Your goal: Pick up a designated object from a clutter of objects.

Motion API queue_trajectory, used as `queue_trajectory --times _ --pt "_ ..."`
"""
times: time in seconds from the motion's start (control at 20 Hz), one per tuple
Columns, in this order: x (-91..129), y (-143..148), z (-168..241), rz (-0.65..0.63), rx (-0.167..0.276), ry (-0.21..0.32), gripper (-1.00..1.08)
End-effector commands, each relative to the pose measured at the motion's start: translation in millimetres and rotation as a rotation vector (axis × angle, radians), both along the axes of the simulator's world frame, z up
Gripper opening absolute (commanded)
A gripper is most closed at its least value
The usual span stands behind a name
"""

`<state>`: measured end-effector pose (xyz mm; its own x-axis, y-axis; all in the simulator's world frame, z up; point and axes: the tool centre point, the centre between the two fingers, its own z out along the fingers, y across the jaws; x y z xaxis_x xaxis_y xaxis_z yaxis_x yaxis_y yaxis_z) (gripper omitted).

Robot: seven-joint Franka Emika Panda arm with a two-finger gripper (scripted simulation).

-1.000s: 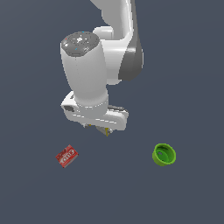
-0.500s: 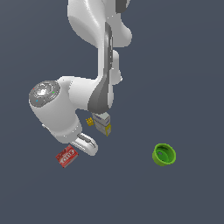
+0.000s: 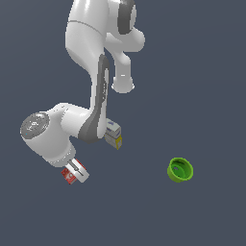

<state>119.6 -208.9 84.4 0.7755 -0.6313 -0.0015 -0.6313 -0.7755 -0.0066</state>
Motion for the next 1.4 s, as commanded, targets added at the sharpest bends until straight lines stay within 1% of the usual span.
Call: queue_trajectory --times 0.0,0.2,0.5,0.95,1.25,1.3,1.35 --pt "0 -9 -10 -0.025 -0.003 0.001 1.00" --pt "-1 -17 -18 -0.046 -0.006 0.003 1.00" --pt "-2 -17 -22 -0.045 -0.005 0.004 1.00" --pt "-2 -17 -63 -0.048 -0.006 0.003 1.00" --pt "-1 -18 -69 -0.049 -0.006 0.003 1.00" --pt "-1 -18 -69 -0.049 -0.006 0.003 -1.00" --pt "-1 -18 -69 -0.049 -0.006 0.003 -1.00"
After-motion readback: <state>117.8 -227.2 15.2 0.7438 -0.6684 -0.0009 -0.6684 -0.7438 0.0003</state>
